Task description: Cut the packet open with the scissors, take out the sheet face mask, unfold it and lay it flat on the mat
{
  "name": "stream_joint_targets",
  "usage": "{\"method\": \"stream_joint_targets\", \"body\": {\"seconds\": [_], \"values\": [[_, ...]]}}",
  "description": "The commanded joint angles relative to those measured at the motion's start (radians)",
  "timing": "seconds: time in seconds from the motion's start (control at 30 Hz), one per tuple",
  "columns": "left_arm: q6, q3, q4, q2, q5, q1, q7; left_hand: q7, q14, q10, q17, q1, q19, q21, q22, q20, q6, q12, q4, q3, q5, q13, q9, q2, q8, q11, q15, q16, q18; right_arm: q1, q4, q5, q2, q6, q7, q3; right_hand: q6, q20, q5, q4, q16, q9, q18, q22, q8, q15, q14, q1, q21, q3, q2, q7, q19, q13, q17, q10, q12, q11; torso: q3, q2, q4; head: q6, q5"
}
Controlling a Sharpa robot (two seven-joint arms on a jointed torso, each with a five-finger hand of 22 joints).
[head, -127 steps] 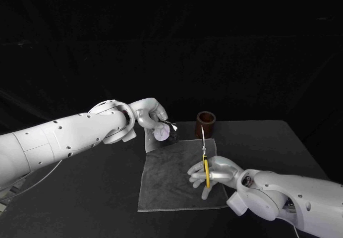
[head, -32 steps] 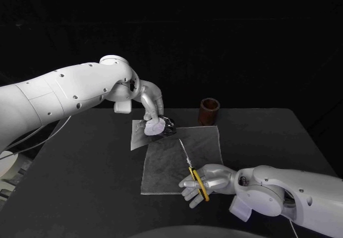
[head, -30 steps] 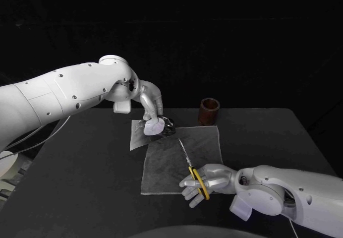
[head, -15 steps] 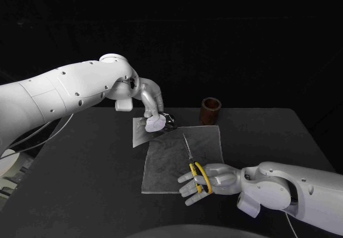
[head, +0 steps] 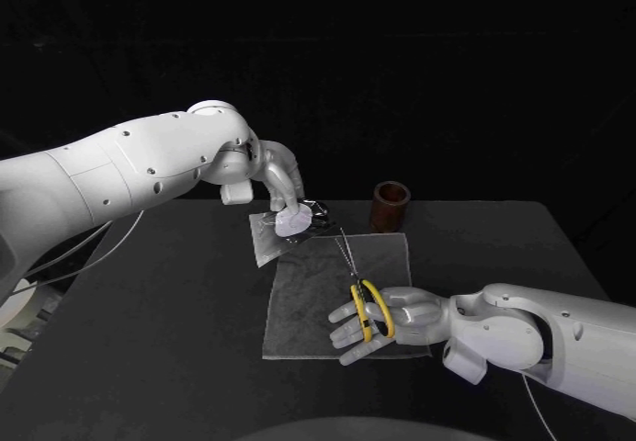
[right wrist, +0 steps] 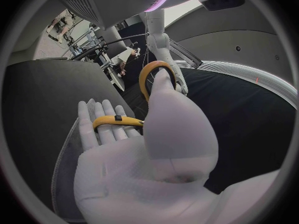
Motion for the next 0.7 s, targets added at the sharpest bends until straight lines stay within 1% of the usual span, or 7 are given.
{"method": "stream_joint_targets", "body": {"seconds": [0.03, 0.17, 0.37, 0.5, 0.57, 0.67, 0.7], "values": [[-0.030, 0.000, 0.000, 0.009, 0.029, 0.000, -0.025, 0.003, 0.001, 0.105, -0.001, -0.003, 0.006, 0.004, 0.002, -0.004, 0.007, 0.006, 0.001, 0.006, 0.007, 0.047, 0.001, 0.004, 0.002, -0.037, -0.004, 0.004, 0.010, 0.005, -0.005, 0.024, 0.005, 0.041, 0.014, 0.001, -0.042, 0.002, -0.003, 0.000, 0.004, 0.001, -0.004, 0.001, 0.002, 0.026, -0.023, -0.004, 0.003, 0.004, 0.007, 0.121, 0.000, 0.000, 0.001, 0.009, 0.007, 0.003, -0.0012, 0.000, 0.0005, -0.002, 0.009], [-0.016, 0.000, 0.000, 0.015, 0.028, 0.000, -0.033, 0.003, 0.002, 0.105, -0.002, -0.004, 0.006, 0.005, 0.002, -0.004, 0.007, 0.006, 0.000, 0.008, 0.007, 0.047, 0.001, 0.004, 0.002, -0.037, -0.004, 0.004, 0.010, 0.008, -0.008, 0.021, 0.008, 0.039, 0.015, 0.002, -0.052, 0.002, -0.003, 0.000, 0.004, 0.015, -0.004, 0.001, 0.033, 0.026, -0.024, -0.002, 0.003, 0.012, 0.016, 0.121, 0.001, 0.000, 0.002, 0.009, 0.011, 0.002, -0.0001, 0.000, 0.0004, -0.001, 0.012], [-0.010, 0.000, 0.002, 0.021, 0.022, 0.000, -0.038, 0.003, 0.002, 0.104, -0.003, -0.007, 0.006, 0.006, 0.002, -0.004, 0.007, 0.007, -0.001, 0.012, 0.008, 0.048, 0.002, 0.002, 0.001, -0.037, -0.004, 0.004, 0.010, 0.012, -0.014, 0.008, 0.017, 0.029, 0.015, 0.003, -0.055, 0.002, -0.003, -0.001, 0.004, 0.023, -0.004, 0.001, 0.050, 0.025, -0.019, 0.000, 0.003, 0.018, 0.022, 0.121, 0.001, 0.000, 0.003, 0.010, 0.014, 0.002, -0.0009, 0.001, -0.0002, 0.001, 0.014], [-0.010, 0.000, 0.006, 0.025, 0.018, -0.001, -0.038, 0.003, 0.002, 0.104, -0.003, -0.007, 0.006, 0.006, 0.002, -0.005, 0.007, 0.008, -0.002, 0.014, 0.009, 0.048, 0.002, 0.002, 0.001, -0.037, -0.004, 0.005, 0.010, 0.016, -0.029, 0.002, 0.028, 0.014, 0.015, 0.003, -0.050, 0.002, -0.004, -0.001, 0.010, 0.042, -0.003, 0.002, 0.085, 0.024, 0.003, -0.002, 0.005, 0.028, 0.031, 0.121, 0.010, 0.001, 0.007, 0.019, 0.023, 0.001, -0.0009, 0.000, 0.0006, 0.003, 0.013], [-0.012, -0.001, 0.008, 0.026, 0.017, -0.001, -0.037, 0.003, 0.002, 0.104, -0.003, -0.008, 0.006, 0.006, 0.002, -0.005, 0.007, 0.008, -0.002, 0.015, 0.010, 0.048, 0.003, 0.002, 0.001, -0.037, -0.004, 0.005, 0.010, 0.018, -0.036, 0.000, 0.034, 0.004, 0.015, 0.003, -0.046, 0.001, -0.003, -0.002, 0.017, 0.051, 0.000, 0.005, 0.105, 0.021, 0.037, -0.001, 0.010, 0.038, 0.041, 0.121, 0.034, 0.002, 0.012, 0.026, 0.028, 0.000, -0.0012, 0.000, 0.0006, 0.004, 0.013], [-0.012, -0.001, 0.012, 0.027, 0.016, -0.001, -0.037, 0.003, 0.002, 0.104, -0.003, -0.008, 0.006, 0.006, 0.002, -0.005, 0.007, 0.008, -0.002, 0.015, 0.010, 0.048, 0.003, 0.002, 0.001, -0.037, -0.004, 0.005, 0.010, 0.021, -0.044, -0.003, 0.040, -0.007, 0.016, 0.003, -0.031, 0.000, -0.003, -0.004, 0.058, 0.070, 0.011, 0.016, 0.147, 0.010, 0.184, 0.005, 0.029, 0.056, 0.058, 0.120, 0.124, 0.003, 0.036, 0.047, 0.042, -0.005, -0.0014, 0.000, 0.0007, 0.003, 0.012], [-0.012, -0.001, 0.013, 0.027, 0.016, -0.001, -0.037, 0.003, 0.002, 0.104, -0.004, -0.009, 0.006, 0.007, 0.002, -0.005, 0.008, 0.009, -0.002, 0.016, 0.010, 0.049, 0.003, 0.001, 0.001, -0.037, -0.004, 0.005, 0.010, 0.021, -0.046, -0.005, 0.042, -0.010, 0.017, 0.003, -0.030, 0.000, -0.004, -0.004, 0.063, 0.071, 0.013, 0.016, 0.151, 0.009, 0.197, 0.005, 0.030, 0.057, 0.061, 0.120, 0.131, 0.002, 0.039, 0.049, 0.044, -0.006, -0.0013, 0.000, 0.0009, 0.002, 0.012]]}}
